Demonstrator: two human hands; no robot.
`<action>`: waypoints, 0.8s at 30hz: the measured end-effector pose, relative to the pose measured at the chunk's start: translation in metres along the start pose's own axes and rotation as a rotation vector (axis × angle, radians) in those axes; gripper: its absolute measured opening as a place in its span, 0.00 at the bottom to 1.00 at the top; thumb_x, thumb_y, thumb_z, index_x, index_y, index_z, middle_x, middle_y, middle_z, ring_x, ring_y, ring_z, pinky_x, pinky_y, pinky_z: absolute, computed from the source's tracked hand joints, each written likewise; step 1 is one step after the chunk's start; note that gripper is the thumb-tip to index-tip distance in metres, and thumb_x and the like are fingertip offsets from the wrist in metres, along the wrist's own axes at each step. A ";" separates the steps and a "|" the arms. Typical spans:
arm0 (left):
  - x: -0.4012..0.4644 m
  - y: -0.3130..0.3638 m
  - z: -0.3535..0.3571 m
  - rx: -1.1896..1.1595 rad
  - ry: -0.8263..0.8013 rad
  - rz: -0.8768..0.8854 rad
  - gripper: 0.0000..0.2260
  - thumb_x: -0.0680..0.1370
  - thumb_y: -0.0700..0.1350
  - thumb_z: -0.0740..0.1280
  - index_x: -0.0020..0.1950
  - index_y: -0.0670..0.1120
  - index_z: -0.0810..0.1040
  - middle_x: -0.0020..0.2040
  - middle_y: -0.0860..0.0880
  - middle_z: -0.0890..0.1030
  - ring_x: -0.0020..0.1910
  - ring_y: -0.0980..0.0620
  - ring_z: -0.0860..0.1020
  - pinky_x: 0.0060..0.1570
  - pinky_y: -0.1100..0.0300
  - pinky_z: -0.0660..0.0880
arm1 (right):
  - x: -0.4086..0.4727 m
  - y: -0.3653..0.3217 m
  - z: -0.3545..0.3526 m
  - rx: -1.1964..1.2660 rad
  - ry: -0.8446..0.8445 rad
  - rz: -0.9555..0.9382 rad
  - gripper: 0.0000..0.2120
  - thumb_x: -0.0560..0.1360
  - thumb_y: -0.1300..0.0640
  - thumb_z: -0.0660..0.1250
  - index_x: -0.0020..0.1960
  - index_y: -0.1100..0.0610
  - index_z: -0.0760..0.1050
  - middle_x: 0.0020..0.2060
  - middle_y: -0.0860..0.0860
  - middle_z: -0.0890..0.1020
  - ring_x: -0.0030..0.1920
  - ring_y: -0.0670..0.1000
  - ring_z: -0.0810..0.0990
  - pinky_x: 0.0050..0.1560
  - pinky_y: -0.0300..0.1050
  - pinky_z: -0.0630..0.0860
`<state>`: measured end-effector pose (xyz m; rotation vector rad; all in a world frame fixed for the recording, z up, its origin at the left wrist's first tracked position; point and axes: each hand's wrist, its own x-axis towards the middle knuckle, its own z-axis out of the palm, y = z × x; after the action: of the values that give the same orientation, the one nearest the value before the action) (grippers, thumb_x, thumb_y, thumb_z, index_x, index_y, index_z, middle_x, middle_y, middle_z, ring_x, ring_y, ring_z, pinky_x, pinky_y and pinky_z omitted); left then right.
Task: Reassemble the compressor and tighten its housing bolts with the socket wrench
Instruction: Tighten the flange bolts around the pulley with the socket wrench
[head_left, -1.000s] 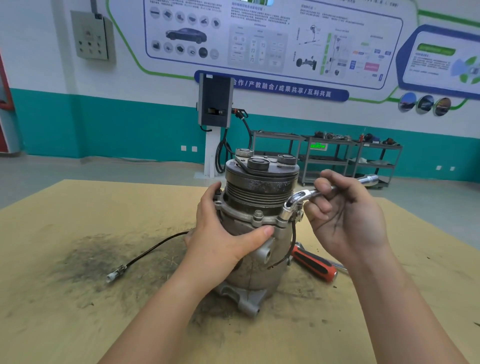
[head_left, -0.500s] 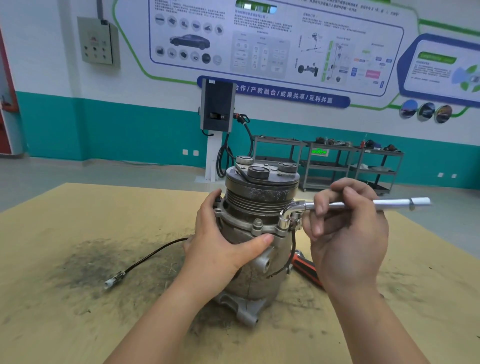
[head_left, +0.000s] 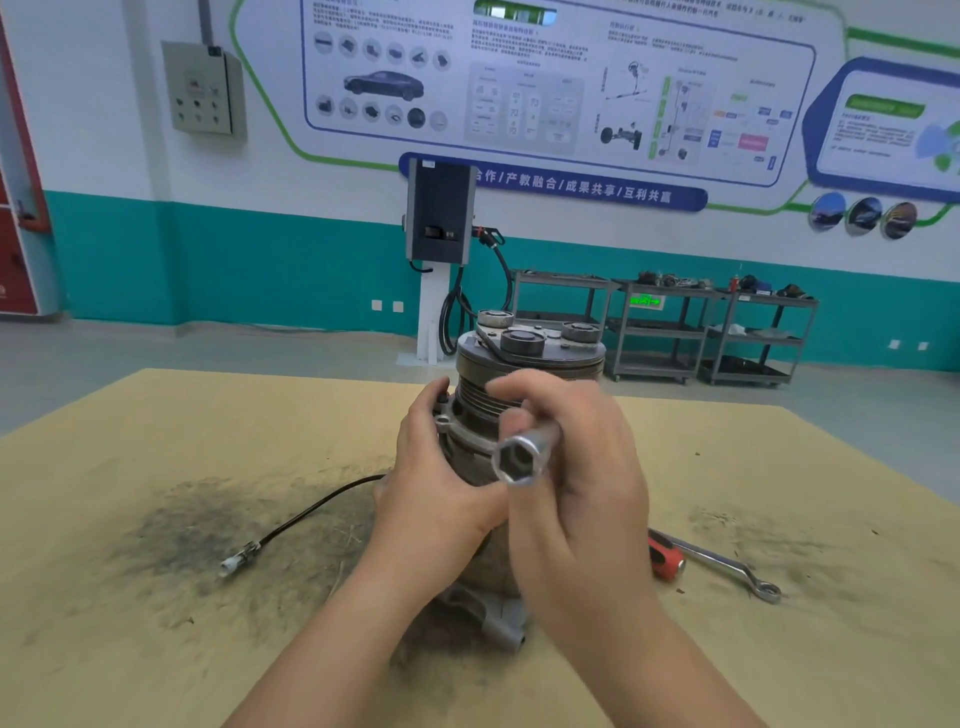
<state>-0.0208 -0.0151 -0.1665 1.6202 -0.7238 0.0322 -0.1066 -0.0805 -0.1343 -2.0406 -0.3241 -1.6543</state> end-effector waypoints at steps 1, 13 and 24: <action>-0.001 -0.001 0.000 0.015 0.009 0.015 0.45 0.58 0.67 0.66 0.75 0.62 0.58 0.69 0.57 0.72 0.68 0.54 0.73 0.67 0.48 0.71 | 0.004 0.003 -0.006 0.000 -0.015 -0.031 0.09 0.82 0.50 0.55 0.56 0.49 0.72 0.46 0.42 0.75 0.46 0.50 0.76 0.47 0.44 0.72; -0.003 0.006 -0.006 0.058 -0.007 -0.014 0.48 0.57 0.71 0.72 0.71 0.69 0.52 0.73 0.62 0.66 0.72 0.53 0.68 0.73 0.43 0.62 | 0.034 0.028 -0.043 0.812 0.447 0.641 0.10 0.79 0.67 0.53 0.48 0.56 0.69 0.29 0.51 0.78 0.24 0.48 0.69 0.26 0.37 0.68; -0.004 0.007 -0.005 0.073 0.012 -0.012 0.49 0.57 0.72 0.72 0.72 0.68 0.51 0.72 0.62 0.65 0.72 0.54 0.67 0.73 0.42 0.62 | 0.034 0.043 -0.046 1.140 0.371 0.910 0.09 0.77 0.64 0.53 0.44 0.58 0.70 0.27 0.51 0.74 0.22 0.48 0.67 0.23 0.35 0.65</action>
<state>-0.0252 -0.0091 -0.1611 1.6925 -0.7106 0.0602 -0.1173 -0.1445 -0.1039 -0.7749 -0.1063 -0.8586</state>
